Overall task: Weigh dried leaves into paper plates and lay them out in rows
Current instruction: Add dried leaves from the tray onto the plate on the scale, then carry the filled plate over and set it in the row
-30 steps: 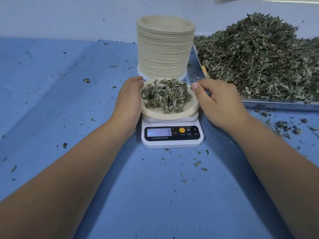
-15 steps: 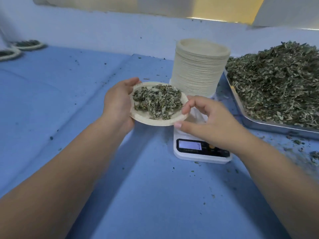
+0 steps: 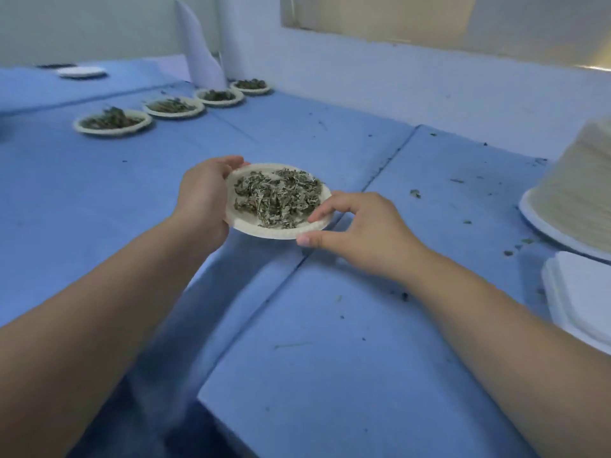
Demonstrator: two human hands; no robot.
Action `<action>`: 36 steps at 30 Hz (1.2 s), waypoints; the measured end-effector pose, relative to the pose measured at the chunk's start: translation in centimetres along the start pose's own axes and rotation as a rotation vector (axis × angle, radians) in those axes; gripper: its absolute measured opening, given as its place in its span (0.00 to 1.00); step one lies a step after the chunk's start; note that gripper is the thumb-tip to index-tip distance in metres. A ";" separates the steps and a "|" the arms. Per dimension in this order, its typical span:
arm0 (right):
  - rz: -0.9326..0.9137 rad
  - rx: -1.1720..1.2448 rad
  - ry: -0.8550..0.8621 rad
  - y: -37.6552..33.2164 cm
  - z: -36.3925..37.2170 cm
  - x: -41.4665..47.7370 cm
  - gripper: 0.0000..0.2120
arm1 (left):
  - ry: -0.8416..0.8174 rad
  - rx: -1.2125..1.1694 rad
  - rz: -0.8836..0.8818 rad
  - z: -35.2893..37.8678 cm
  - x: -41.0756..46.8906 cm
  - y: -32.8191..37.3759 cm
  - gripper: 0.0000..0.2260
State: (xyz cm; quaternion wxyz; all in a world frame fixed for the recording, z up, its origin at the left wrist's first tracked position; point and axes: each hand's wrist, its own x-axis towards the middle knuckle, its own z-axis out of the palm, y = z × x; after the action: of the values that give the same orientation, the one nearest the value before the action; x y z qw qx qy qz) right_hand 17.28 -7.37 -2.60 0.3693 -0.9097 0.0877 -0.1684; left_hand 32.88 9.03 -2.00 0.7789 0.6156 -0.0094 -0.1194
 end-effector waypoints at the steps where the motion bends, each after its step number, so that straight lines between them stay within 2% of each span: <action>1: -0.002 -0.001 -0.024 -0.7 1.8 1.4 0.15 | 0.038 0.026 0.016 -1.9 1.1 0.3 0.13; 8: -0.086 -0.072 -0.135 -4.8 12.8 9.9 0.16 | 0.213 0.182 0.063 -14.9 8.4 2.6 0.11; 12: -0.120 -0.087 -0.156 -7.2 18.3 15.0 0.16 | 0.365 0.098 0.103 -22.2 11.2 4.1 0.12; 15: -0.166 -0.111 -0.153 -9.3 22.7 18.8 0.18 | 0.487 0.101 0.154 -24.8 12.6 4.3 0.12; 20: -0.233 -0.192 -0.174 -12.9 29.2 24.2 0.20 | 0.657 0.211 0.269 -24.8 12.1 3.8 0.12; 25: -0.264 -0.255 -0.199 -16.3 33.3 28.1 0.25 | 0.572 0.298 0.297 -23.9 11.6 3.2 0.11; 32: -0.289 -0.337 -0.282 -18.9 36.4 31.4 0.22 | 0.502 0.413 0.308 -23.5 12.2 3.0 0.10; 36: -0.252 -0.303 -0.287 -19.3 37.3 32.5 0.28 | 0.489 0.451 0.301 -23.4 12.3 2.7 0.09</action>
State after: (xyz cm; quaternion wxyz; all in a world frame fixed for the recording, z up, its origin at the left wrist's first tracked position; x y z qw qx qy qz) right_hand 61.93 21.12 -6.25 0.2134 -0.9731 -0.0555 -0.0671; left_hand 49.05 29.54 -6.66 0.6118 0.7739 0.0607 0.1522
